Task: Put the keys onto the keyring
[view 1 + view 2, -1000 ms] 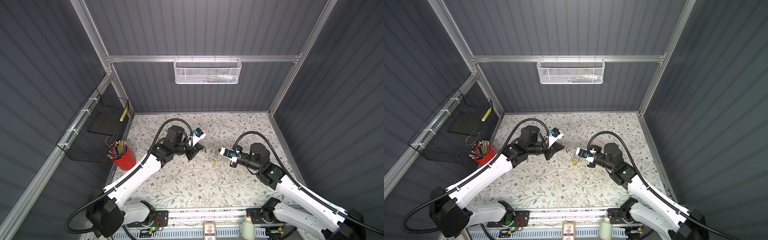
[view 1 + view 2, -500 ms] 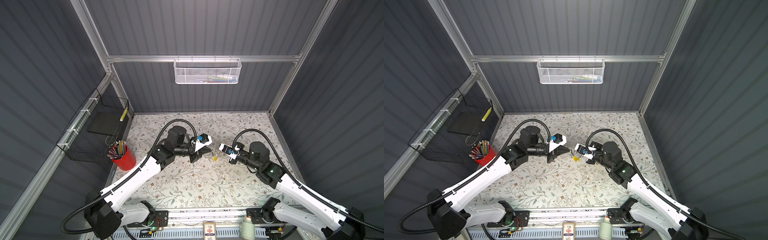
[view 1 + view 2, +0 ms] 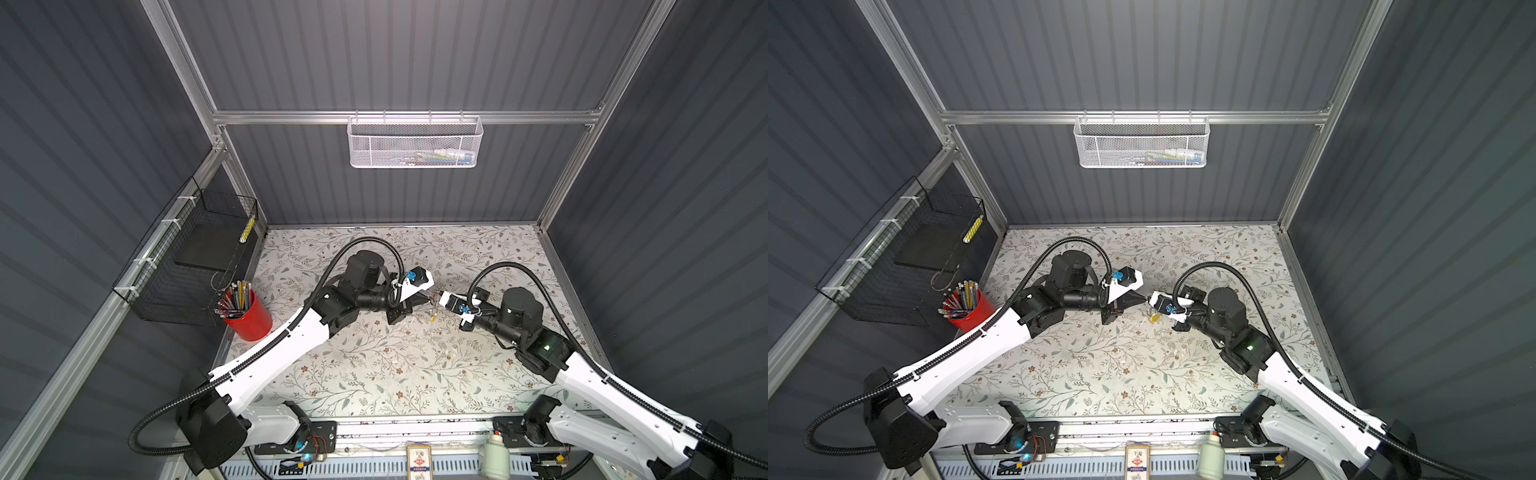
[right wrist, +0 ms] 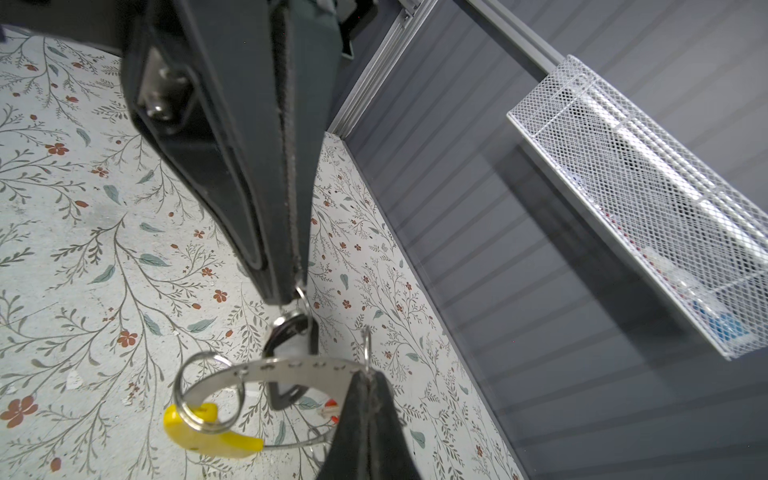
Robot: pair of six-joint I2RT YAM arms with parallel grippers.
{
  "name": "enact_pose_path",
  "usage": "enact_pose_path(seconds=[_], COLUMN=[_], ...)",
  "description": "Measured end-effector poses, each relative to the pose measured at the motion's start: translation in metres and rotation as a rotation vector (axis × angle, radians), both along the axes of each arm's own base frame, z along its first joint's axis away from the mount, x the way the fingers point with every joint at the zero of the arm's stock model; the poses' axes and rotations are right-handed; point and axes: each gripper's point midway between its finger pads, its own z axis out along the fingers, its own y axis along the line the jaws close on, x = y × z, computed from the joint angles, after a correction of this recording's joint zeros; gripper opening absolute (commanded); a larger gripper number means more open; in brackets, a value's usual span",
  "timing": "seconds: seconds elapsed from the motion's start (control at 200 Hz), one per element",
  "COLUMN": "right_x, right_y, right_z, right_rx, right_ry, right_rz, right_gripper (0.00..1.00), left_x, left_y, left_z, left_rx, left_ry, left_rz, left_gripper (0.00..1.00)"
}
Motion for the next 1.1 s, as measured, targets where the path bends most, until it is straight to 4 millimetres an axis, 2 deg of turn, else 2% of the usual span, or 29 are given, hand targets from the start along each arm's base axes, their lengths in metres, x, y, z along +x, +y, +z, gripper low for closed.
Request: enact_pose_path(seconds=[0.23, 0.39, 0.595, 1.1], right_x=[-0.010, -0.012, -0.012, -0.010], right_y=[-0.003, -0.001, 0.001, 0.004], right_z=[-0.009, -0.008, -0.007, -0.011], right_rx=[0.001, 0.011, 0.026, 0.038], right_ry=[0.003, 0.007, 0.016, 0.048], right_rz=[0.022, 0.042, 0.044, 0.047], right_gripper=[0.00, 0.00, 0.00, 0.00], left_x=[0.002, 0.004, 0.001, -0.005], left_y=[0.007, 0.001, -0.008, -0.013], left_z=[-0.005, 0.001, -0.006, -0.002], left_rx=[0.042, 0.030, 0.039, 0.028], left_ry=[0.013, 0.014, 0.035, 0.031], left_rz=[0.037, 0.025, 0.001, -0.024], left_gripper=[0.00, 0.00, 0.00, 0.00])
